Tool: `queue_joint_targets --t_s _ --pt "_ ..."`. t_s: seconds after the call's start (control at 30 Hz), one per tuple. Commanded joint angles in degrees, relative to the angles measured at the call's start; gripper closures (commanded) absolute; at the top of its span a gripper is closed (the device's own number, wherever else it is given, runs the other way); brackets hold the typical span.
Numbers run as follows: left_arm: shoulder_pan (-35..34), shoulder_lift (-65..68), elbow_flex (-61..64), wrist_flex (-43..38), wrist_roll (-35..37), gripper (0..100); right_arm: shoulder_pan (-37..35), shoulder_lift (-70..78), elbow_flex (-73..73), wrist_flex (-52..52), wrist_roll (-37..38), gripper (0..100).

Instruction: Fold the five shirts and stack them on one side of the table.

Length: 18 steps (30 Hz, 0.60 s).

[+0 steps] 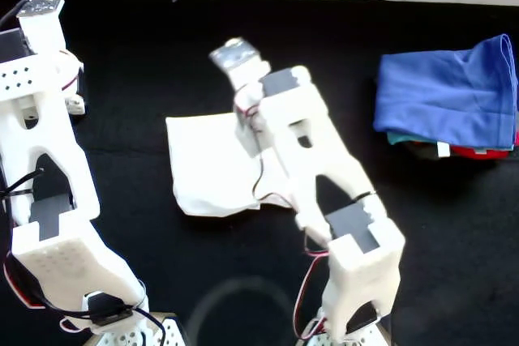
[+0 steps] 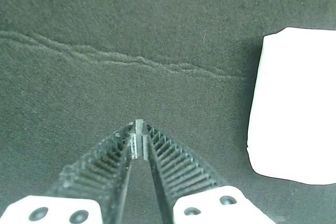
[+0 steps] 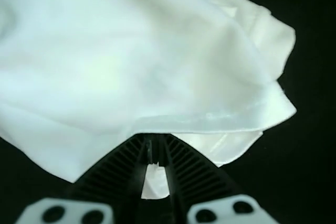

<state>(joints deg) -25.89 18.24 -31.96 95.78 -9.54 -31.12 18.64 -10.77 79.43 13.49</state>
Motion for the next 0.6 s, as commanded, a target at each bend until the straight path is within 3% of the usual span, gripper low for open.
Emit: queue_joint_targets --t_s 0.0,0.33,0.57 --pt "0.6 -3.2 -2.2 0.1 -0.1 99 -2.0 -4.1 3.3 0.0 -0.5 99.1" --pt "0.1 -3.2 -2.2 0.1 -0.2 99 5.5 -4.2 6.0 0.5 -0.4 99.1" --pt "0.2 -3.2 -2.2 -0.4 -0.2 99 6.3 -4.2 6.2 5.7 -0.2 99.1"
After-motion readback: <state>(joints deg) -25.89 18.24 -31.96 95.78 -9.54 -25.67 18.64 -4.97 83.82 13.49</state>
